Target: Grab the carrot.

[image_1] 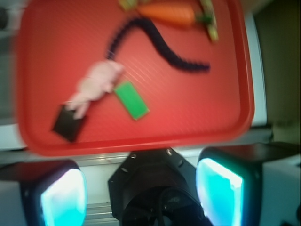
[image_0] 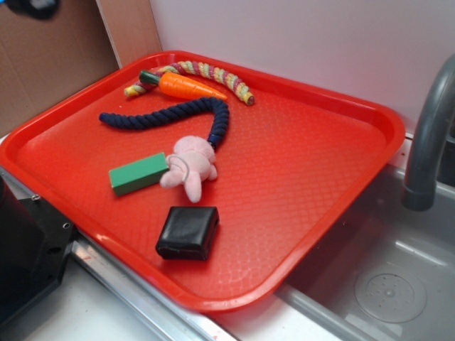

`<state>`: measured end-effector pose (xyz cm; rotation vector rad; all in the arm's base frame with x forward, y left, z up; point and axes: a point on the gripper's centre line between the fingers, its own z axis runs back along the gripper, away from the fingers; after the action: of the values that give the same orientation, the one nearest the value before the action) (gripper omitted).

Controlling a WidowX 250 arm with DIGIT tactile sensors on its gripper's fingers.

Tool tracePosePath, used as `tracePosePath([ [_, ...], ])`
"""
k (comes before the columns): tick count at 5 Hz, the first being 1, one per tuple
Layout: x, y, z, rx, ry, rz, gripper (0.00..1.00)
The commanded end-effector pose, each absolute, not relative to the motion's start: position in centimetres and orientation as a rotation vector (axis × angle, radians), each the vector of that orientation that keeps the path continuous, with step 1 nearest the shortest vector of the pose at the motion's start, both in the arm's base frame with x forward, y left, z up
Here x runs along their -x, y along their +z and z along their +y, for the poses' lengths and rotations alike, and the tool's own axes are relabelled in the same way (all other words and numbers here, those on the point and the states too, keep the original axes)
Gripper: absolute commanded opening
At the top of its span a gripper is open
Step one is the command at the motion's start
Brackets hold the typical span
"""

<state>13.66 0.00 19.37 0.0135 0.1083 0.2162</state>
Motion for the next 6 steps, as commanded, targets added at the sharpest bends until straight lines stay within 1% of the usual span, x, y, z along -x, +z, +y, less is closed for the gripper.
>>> tracePosePath([
  [1, -18.8, 17.0, 3.7, -0.006, 0.537, -0.085, 1.00],
  [2, -20.7, 15.5, 5.9, -0.049, 0.648, -0.168, 1.00],
  [3, -20.6, 17.8, 6.9, -0.026, 0.714, -0.257, 1.00],
  [6, -20.6, 17.8, 6.9, -0.026, 0.714, -0.257, 1.00],
])
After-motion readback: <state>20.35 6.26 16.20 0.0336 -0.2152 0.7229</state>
